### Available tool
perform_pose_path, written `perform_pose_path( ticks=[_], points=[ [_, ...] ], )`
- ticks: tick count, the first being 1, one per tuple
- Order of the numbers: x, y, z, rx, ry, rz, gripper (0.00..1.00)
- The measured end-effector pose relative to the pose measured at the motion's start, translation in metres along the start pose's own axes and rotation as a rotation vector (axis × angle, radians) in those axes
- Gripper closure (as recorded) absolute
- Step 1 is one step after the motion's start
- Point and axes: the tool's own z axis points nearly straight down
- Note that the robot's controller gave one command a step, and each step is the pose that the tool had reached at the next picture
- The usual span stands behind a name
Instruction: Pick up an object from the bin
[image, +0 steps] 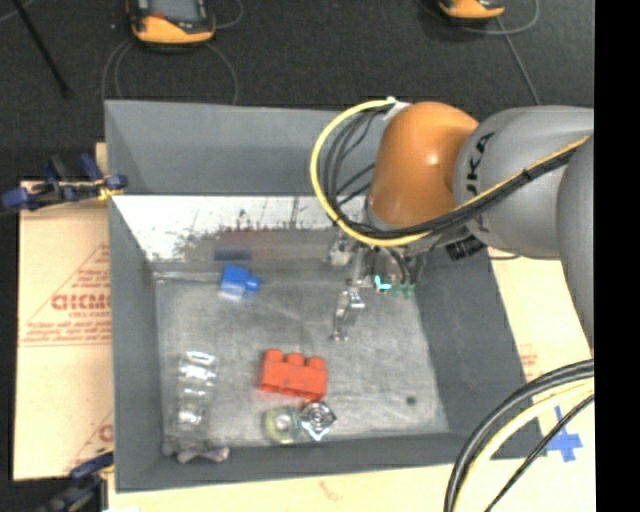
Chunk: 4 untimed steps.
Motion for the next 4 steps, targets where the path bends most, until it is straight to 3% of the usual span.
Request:
perform_pose_path(
  ticks=[1,2,3,4],
  points=[
    [0.070,0.034,-0.009,0.000,-0.004,-0.231,0.00],
    [0.105,0.087,0.082,-0.001,-0.012,-0.360,0.00],
    [0.093,0.060,0.080,-0.001,-0.015,-0.471,0.00],
    [0.090,0.061,0.078,-0.001,-0.021,-0.469,1.00]
  ],
)
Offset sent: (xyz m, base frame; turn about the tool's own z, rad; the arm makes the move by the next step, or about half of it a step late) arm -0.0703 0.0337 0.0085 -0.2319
